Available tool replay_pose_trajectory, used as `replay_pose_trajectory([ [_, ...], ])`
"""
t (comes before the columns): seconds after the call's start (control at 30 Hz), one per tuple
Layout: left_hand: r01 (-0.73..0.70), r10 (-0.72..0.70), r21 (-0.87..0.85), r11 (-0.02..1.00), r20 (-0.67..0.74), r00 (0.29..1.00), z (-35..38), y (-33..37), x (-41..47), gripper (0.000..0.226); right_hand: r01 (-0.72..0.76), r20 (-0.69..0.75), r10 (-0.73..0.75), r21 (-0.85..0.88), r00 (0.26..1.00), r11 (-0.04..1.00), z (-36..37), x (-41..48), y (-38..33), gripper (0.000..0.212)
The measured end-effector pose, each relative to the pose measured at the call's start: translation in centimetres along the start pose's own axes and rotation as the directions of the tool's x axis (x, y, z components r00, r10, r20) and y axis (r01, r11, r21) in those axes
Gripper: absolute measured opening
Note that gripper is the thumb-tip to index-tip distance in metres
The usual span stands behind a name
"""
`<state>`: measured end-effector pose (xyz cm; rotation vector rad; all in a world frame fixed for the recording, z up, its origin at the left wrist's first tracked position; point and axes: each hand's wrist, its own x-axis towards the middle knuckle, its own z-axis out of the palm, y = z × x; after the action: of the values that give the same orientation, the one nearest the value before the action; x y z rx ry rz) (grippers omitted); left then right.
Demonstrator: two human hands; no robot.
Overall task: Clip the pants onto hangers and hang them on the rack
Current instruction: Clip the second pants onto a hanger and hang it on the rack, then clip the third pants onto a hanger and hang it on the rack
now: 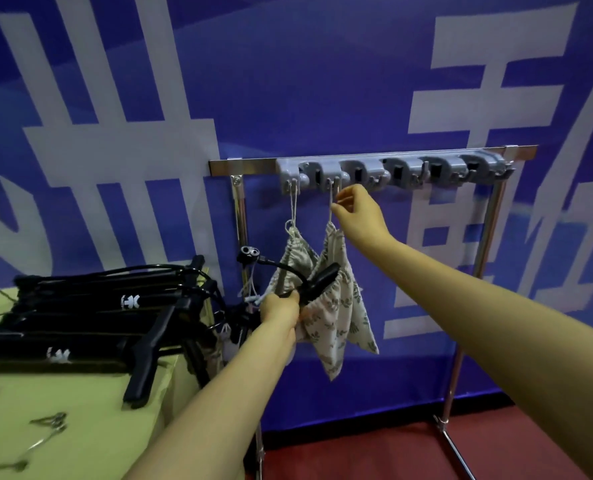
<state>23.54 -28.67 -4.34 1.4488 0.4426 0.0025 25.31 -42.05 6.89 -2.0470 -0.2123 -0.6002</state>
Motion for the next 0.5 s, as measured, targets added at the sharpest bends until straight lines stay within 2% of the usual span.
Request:
replay_pose_trajectory([
  [0.13, 0.183, -0.175, -0.089, 0.979, 0.096, 0.980, -1.7, 1.0, -4.5, 0.013, 0.023, 0.093, -0.021, -0.019, 0.995, 1.000, 0.4, -3.9, -3.2, 0.024],
  [0.2, 0.244, -0.218, -0.124, 0.962, 0.191, 0.957, -3.0, 2.0, -7.4, 0.027, 0.035, 0.156, -0.031, -0.022, 0.987, 0.999, 1.5, -6.1, -5.2, 0.025],
  [0.27, 0.268, -0.225, -0.136, 0.954, 0.265, 0.938, -4.7, 3.6, -10.4, 0.028, 0.048, 0.225, -0.042, -0.021, 0.973, 0.999, 2.8, -8.2, -7.7, 0.028],
  [0.33, 0.237, -0.186, -0.185, 0.954, 0.257, 0.948, -7.7, 4.6, -13.4, 0.027, 0.079, 0.285, -0.076, 0.004, 0.956, 0.997, 4.5, -11.0, -10.5, 0.029],
  [0.43, 0.099, -0.070, -0.183, 0.978, 0.159, 0.985, -12.3, 5.1, -16.0, 0.028, 0.095, 0.338, -0.112, 0.064, 0.934, 0.993, 7.1, -14.6, -13.9, 0.030],
  [0.5, 0.025, 0.011, -0.214, 0.977, 0.167, 0.986, -15.4, 5.2, -17.8, 0.028, 0.101, 0.359, -0.130, 0.099, 0.924, 0.990, 8.7, -16.6, -15.7, 0.030],
])
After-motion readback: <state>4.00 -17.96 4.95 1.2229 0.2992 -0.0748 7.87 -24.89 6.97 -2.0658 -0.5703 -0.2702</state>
